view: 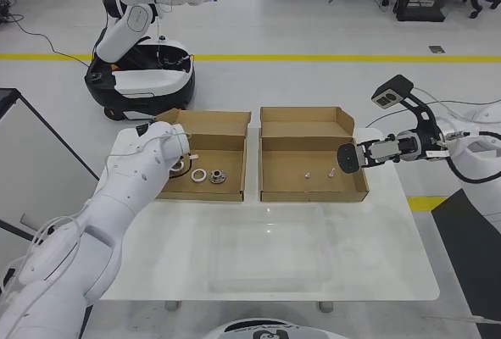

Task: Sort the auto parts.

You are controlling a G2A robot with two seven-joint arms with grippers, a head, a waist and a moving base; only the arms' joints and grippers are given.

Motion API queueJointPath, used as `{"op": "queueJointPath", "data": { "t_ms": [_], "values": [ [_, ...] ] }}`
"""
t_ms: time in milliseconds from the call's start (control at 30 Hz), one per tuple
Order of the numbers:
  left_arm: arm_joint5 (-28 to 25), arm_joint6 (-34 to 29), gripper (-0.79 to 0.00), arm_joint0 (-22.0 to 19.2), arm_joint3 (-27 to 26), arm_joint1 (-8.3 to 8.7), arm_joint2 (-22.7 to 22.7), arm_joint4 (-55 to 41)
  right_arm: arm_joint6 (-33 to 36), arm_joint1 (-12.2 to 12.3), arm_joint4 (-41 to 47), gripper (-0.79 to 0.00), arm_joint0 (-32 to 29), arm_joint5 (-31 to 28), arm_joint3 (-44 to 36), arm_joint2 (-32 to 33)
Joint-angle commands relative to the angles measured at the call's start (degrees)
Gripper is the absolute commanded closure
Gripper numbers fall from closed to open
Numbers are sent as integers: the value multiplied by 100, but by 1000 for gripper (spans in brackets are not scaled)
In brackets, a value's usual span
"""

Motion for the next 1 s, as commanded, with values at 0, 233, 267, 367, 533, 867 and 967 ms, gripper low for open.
{"op": "queueJointPath", "data": {
  "t_ms": [0,233,267,367,533,867,967],
  "values": [
    [31,31,-785,17,-78,29,-27,-7,0,0,2,-785,0,0,0,0],
    [160,160,-785,178,-864,245,-207,142,0,0,2,-785,0,0,0,0],
    [170,170,-785,225,-1054,296,-256,194,0,0,2,-785,0,0,0,0],
    [226,226,-785,445,-1805,489,-513,389,0,0,2,-785,0,0,0,0],
    [304,305,-785,1181,-3409,876,-1315,687,0,0,2,-785,0,0,0,0],
    [-1231,721,-785,2901,-5760,1360,-3103,531,0,0,2,-785,0,0,0,0],
    [-1781,999,-785,3304,-6071,1415,-3551,235,0,0,2,-785,0,0,0,0]
  ]
}}
